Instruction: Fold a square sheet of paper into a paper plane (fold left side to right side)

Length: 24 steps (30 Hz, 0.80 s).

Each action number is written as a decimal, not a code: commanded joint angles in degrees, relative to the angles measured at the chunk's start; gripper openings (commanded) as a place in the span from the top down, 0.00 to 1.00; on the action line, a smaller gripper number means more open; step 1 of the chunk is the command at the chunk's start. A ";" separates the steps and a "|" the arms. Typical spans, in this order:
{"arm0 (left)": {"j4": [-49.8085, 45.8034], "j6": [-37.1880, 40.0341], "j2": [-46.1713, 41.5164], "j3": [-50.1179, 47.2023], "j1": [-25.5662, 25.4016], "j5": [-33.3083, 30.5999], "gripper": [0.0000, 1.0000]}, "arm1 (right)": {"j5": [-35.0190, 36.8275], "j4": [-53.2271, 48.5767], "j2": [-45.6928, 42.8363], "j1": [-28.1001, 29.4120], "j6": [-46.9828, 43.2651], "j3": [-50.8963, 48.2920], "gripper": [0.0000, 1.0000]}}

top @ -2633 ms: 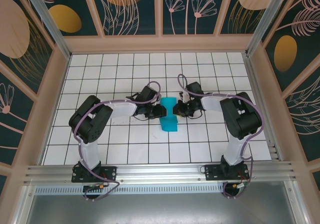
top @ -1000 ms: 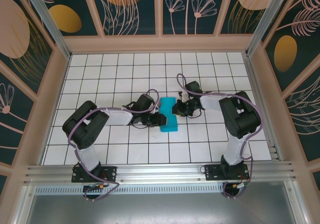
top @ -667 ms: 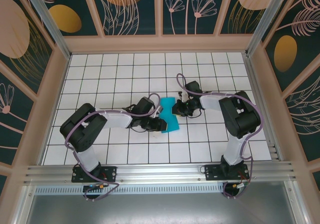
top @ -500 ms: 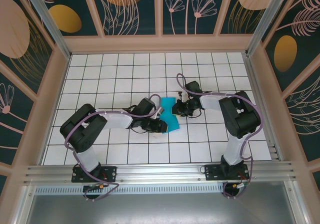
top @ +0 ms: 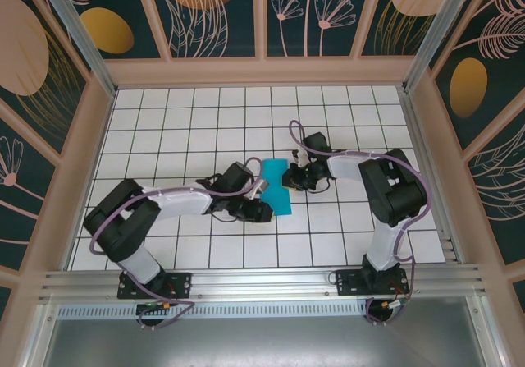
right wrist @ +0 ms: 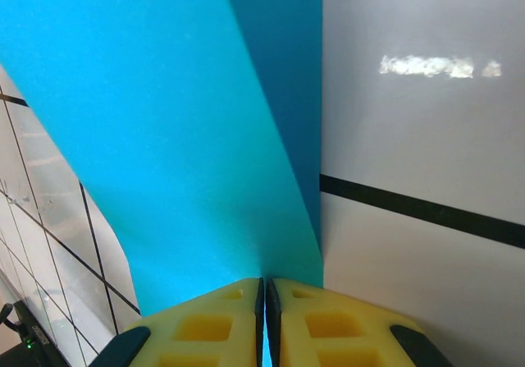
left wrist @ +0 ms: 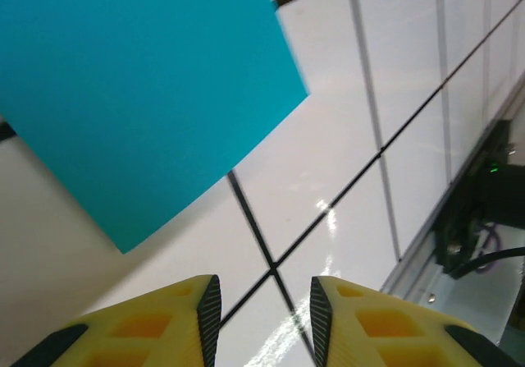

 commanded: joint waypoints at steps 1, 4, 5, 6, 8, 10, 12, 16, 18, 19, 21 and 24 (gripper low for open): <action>0.87 -1.08 -3.93 1.82 3.69 0.01 0.63 | 5.24 -2.87 3.70 1.20 -1.20 -0.80 0.85; 2.05 -1.39 -2.79 3.86 5.75 -0.13 0.63 | 5.29 -2.94 3.68 1.27 -1.20 -0.74 0.85; 2.31 -1.39 -1.42 4.83 6.00 -0.06 0.64 | 5.28 -2.89 3.71 1.23 -1.19 -0.69 0.85; 2.45 -1.39 -0.01 5.60 6.10 0.07 0.64 | 5.27 -2.94 3.63 1.26 -1.19 -0.63 0.85; 3.83 -1.90 3.08 7.17 6.15 0.29 0.65 | 5.26 -3.04 3.67 1.23 -1.28 -0.58 0.85; 5.28 -2.41 5.05 8.17 6.22 0.91 0.66 | 5.20 -2.99 3.55 1.36 -1.20 -0.58 0.85; 6.20 -2.79 8.20 8.90 6.16 1.08 0.66 | 5.11 -2.97 3.50 1.32 -1.18 -0.44 0.85; 6.80 -2.75 11.29 8.84 6.15 0.41 0.66 | 4.95 -2.96 3.50 1.40 -1.11 -0.18 0.85; 7.00 -2.90 12.58 8.38 6.15 0.26 0.66 | 4.48 -2.76 3.46 1.50 -1.02 -0.24 0.85; 7.21 -2.90 13.06 7.93 6.21 0.17 0.66 | 4.33 -2.58 3.37 1.50 -0.95 -0.19 0.85; 7.31 -2.92 13.63 7.32 6.15 -0.11 0.67 | 4.06 -2.27 2.91 1.58 -0.93 -0.23 0.85; 7.01 -2.59 13.90 6.65 6.15 -0.80 0.67 | 3.89 -1.96 1.52 1.49 -0.93 0.06 0.84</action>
